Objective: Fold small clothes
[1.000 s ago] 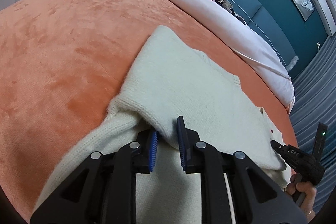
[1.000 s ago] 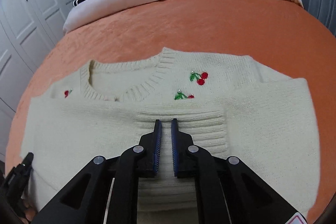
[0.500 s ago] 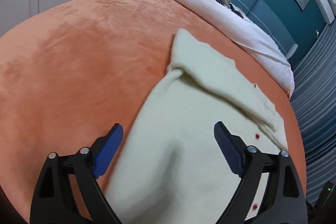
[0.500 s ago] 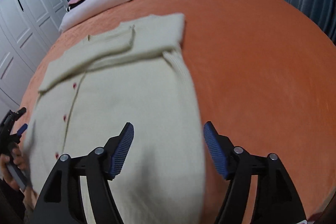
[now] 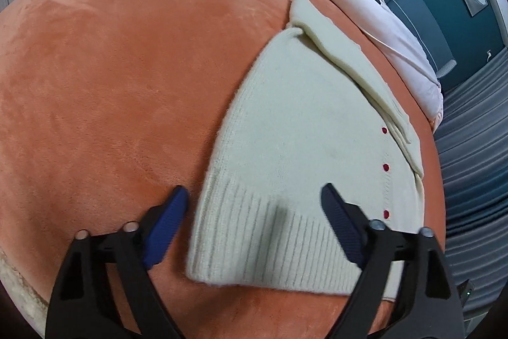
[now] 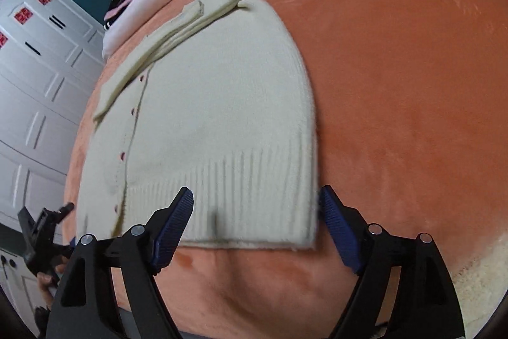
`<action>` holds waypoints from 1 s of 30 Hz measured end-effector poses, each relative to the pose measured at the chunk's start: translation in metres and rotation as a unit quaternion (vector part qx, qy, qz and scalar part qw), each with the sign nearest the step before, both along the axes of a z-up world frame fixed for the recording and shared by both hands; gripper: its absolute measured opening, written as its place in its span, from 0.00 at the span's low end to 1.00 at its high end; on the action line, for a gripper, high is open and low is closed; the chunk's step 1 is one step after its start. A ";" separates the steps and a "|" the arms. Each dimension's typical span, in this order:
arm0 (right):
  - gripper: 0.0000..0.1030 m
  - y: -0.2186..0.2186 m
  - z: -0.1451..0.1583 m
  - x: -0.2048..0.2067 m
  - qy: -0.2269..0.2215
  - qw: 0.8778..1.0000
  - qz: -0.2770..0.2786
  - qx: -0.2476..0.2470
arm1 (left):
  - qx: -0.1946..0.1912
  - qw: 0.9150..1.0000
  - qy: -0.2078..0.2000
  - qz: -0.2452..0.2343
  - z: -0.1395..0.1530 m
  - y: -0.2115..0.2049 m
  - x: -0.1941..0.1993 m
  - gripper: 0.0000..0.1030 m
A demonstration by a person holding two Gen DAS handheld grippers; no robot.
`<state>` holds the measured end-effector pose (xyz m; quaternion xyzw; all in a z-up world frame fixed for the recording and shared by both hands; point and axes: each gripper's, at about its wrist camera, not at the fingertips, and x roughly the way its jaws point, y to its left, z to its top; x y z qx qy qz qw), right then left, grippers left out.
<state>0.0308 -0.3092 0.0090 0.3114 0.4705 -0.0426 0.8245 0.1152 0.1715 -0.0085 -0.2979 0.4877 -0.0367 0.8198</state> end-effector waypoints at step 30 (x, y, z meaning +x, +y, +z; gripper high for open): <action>0.07 0.019 0.172 -0.134 -0.102 0.976 0.189 0.034 | -0.049 0.991 -0.055 -0.113 0.172 0.028 -0.137 0.09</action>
